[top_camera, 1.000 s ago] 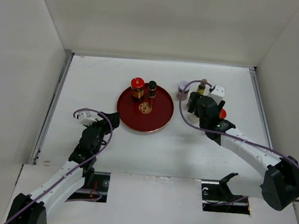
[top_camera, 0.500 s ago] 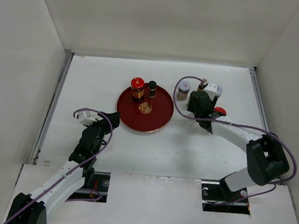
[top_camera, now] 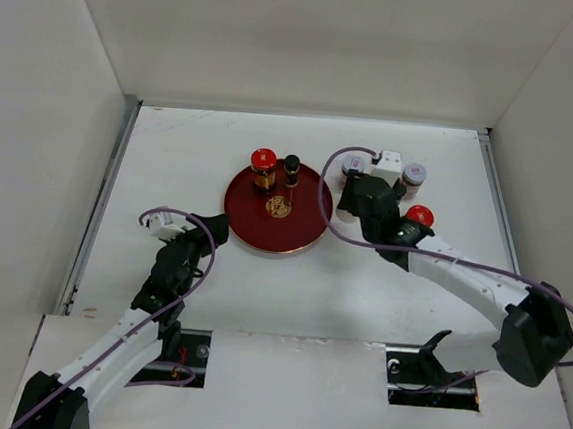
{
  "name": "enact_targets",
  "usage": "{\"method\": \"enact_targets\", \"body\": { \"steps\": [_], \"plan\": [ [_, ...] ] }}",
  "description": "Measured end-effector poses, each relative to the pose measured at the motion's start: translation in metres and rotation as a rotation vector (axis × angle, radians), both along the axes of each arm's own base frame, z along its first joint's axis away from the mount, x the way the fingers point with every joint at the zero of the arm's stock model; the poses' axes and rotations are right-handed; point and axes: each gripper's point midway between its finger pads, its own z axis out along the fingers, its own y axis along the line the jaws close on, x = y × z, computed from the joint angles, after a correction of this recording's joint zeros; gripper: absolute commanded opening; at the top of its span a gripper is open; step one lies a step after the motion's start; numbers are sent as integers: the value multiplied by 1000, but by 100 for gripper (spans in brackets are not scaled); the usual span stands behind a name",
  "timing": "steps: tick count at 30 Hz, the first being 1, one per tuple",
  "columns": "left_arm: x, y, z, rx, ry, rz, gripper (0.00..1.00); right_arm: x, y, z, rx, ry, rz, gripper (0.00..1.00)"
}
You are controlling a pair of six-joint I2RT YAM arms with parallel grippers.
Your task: Organize the condiment bottles
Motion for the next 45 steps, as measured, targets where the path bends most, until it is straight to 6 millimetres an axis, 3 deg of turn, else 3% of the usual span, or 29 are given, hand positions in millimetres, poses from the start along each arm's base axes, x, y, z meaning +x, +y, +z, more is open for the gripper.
{"method": "enact_targets", "body": {
  "steps": [4, 7, 12, 17, 27, 29, 33, 35, 41, 43, 45],
  "plan": [
    [0, 2, 2, -5, -7, 8, 76, -4, 71, 31, 48, -48, 137, 49],
    [1, 5, 3, -12, -9, 18, 75, 0, 131, 34, 54, -50, 222, 49],
    [2, 9, 4, -28, -11, 36, 75, 10, 210, 10, 19, -22, 323, 49],
    [3, 10, 1, -37, 4, 43, 75, 22, 255, -14, -14, -3, 379, 50],
    [3, 21, -14, -66, 64, 90, 75, 44, 293, -44, -32, 3, 398, 52],
    [3, 23, -16, -70, 76, 100, 75, 46, 297, -52, -33, 12, 397, 57],
    [2, 24, -20, -75, 93, 107, 76, 48, 299, -55, -15, 12, 388, 79],
    [2, 24, -22, -76, 98, 108, 76, 47, 301, -54, 1, 13, 385, 82],
    [2, 24, -22, -77, 101, 109, 76, 31, 293, -42, 35, 10, 390, 85],
    [2, 24, -22, -77, 102, 109, 76, 19, 281, -26, 46, 1, 397, 85],
    [2, 24, -22, -77, 102, 109, 76, 6, 267, 4, 84, -32, 403, 85]
  ]
}}
